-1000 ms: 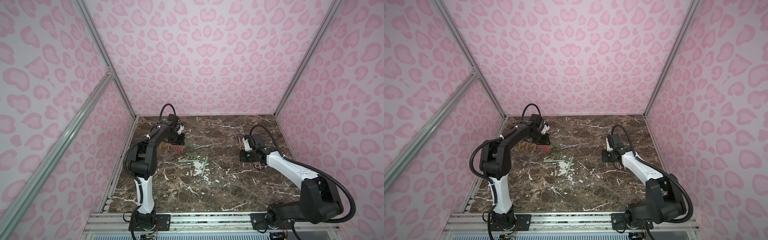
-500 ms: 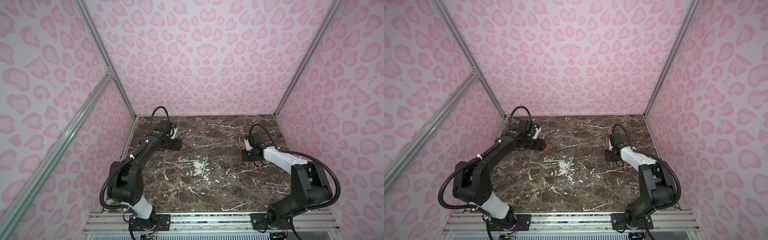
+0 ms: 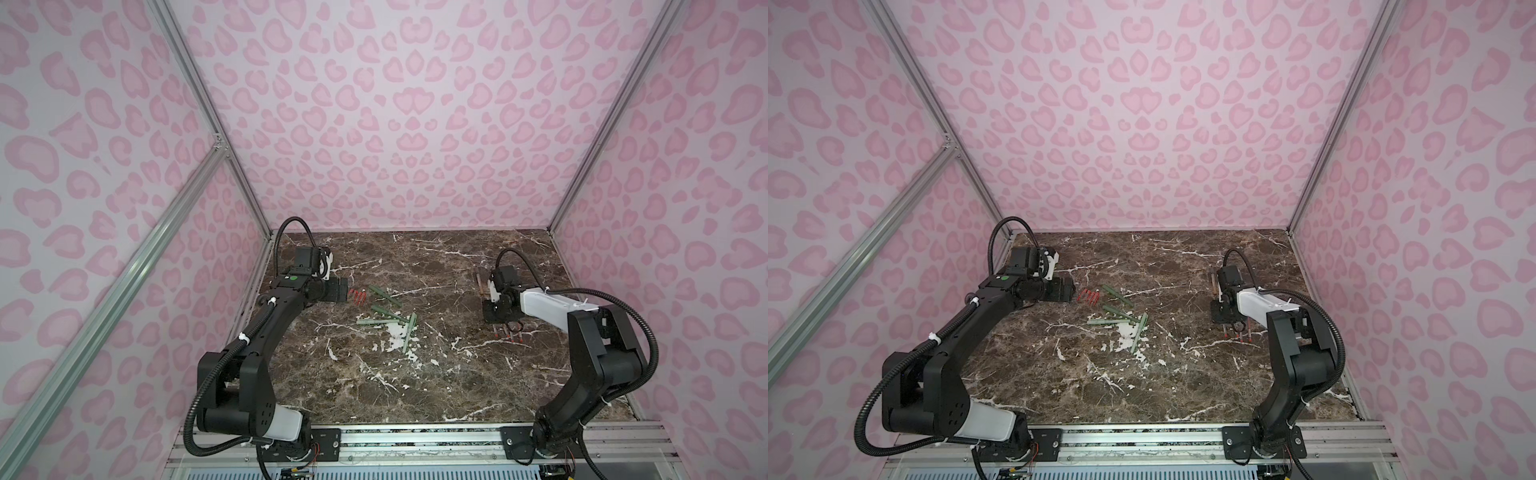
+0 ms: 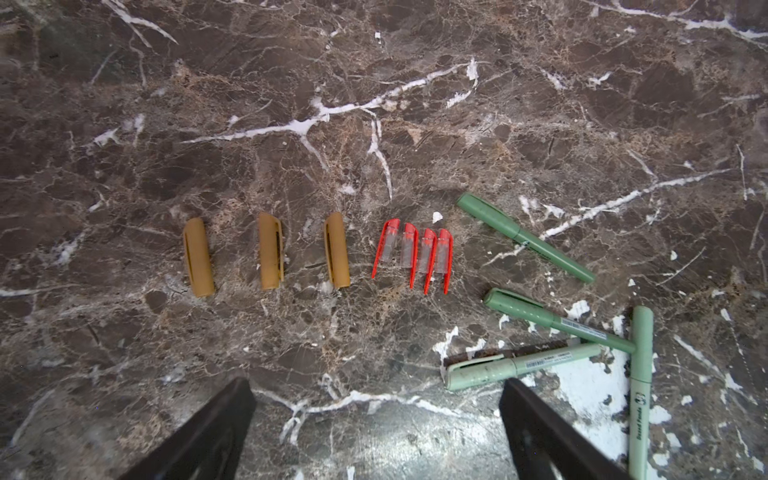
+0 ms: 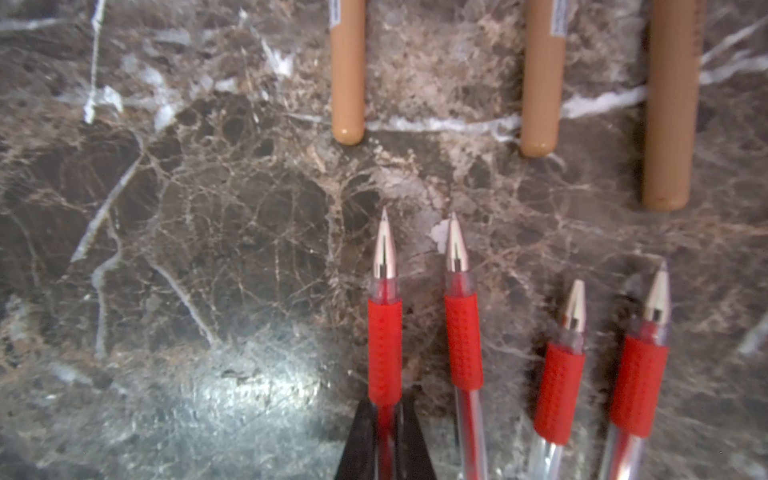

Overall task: Open the pen caps
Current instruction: 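Lower the uncapped red pen beside the other red pens, open right gripper, then move the right gripper to the green markers and grasp a capped one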

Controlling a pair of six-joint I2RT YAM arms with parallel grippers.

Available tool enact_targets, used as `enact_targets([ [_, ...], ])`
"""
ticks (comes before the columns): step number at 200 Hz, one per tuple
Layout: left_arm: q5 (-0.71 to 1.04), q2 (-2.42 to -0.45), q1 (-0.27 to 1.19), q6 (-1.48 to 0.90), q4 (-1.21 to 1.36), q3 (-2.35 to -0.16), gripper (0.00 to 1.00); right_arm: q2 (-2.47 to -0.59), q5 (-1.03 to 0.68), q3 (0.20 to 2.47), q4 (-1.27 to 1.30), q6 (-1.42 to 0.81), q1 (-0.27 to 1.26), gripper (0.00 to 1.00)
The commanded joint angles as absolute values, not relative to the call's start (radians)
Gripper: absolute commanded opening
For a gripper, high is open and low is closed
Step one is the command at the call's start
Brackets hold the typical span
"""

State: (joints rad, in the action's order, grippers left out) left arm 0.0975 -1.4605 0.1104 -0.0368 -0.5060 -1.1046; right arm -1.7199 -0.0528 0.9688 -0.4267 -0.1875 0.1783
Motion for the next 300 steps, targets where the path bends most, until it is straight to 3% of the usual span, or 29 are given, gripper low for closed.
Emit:
enact_targets([
  [1, 0.112, -1.445, 0.101, -0.034, -0.475, -1.103, 0.97, -1.742, -0.035, 0.968, -0.415, -0.177, 0.179, 0.08],
  [68, 0.112, -1.44, 0.081, -0.032, -0.482, -1.113, 0.98, -1.743, -0.026, 0.969, -0.421, -0.172, 0.177, 0.24],
  [167, 0.126, -1.399, 0.057, -0.015, -0.473, -1.088, 0.99, -1.651, -0.068, 1.143, -0.523, -0.172, 0.251, 0.35],
  [216, 0.148, -1.354, 0.045, 0.014, -0.455, -1.038, 0.98, -1.82, -0.133, 1.371, -0.545, -0.144, 0.398, 0.42],
  [300, 0.179, -1.324, 0.015, 0.02, -0.449, -1.014, 0.98, -2.148, -0.192, 1.785, -0.636, -0.124, 0.61, 0.44],
])
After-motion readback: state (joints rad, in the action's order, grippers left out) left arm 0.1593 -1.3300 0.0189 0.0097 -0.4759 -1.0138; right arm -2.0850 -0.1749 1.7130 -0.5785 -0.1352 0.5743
